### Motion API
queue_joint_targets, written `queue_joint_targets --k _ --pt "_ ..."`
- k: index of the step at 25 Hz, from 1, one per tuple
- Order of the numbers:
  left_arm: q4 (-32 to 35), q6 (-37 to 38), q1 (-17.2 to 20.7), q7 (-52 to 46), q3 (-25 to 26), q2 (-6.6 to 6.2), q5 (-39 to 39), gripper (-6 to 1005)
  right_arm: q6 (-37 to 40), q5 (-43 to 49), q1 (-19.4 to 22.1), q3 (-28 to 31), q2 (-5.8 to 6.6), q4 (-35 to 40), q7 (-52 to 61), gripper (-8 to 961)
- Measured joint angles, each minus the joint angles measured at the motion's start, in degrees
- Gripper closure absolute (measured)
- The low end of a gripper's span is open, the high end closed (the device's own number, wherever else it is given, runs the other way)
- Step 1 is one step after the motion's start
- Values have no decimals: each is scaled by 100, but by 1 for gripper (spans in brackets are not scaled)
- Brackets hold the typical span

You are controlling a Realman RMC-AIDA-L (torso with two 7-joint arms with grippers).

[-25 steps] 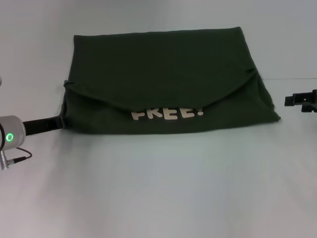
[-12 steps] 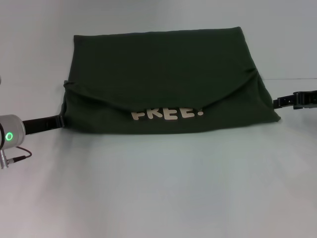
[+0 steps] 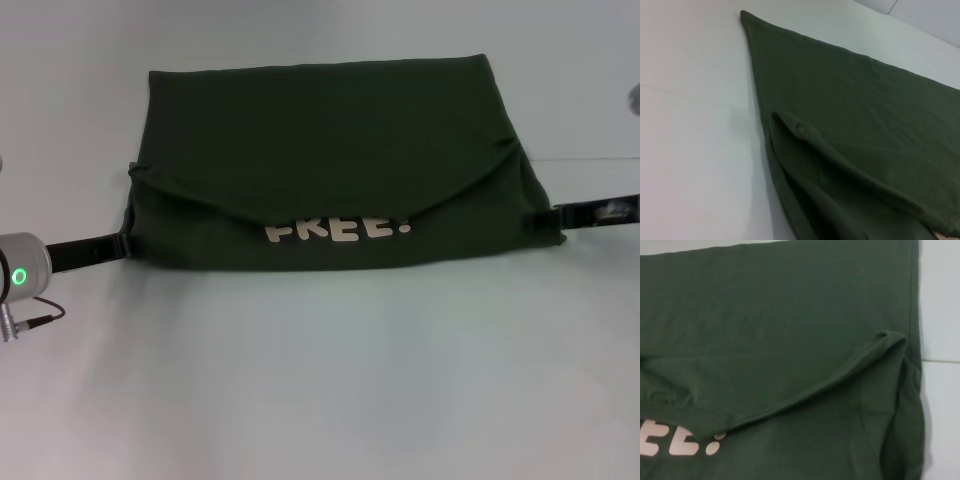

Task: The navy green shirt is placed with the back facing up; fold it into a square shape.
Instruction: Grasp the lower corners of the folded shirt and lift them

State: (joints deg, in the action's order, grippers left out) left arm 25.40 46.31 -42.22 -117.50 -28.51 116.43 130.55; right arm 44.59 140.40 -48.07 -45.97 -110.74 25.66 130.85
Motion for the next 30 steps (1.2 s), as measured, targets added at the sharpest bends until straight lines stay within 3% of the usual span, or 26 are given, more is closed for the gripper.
queue_joint_targets --k 5,14,20,27,30 --pt "0 1 2 0 16 2 4 957 -624 6 -17 -71 -226 -148 -307 312" --pt "-1 -13 4 -1 21 3 -1 956 -1184 -5 -45 -212 -419 -366 -579 335" --pt "-9 -22 4 -5 21 2 -2 956 -1205 -9 -40 -219 -478 -369 -666 350" --pt "-10 -12 4 -15 21 3 -21 957 -1213 2 5 -219 -466 -350 -642 368" --pt "-9 -9 4 -17 21 3 -26 957 -1215 3 8 -219 -464 -348 -641 431"
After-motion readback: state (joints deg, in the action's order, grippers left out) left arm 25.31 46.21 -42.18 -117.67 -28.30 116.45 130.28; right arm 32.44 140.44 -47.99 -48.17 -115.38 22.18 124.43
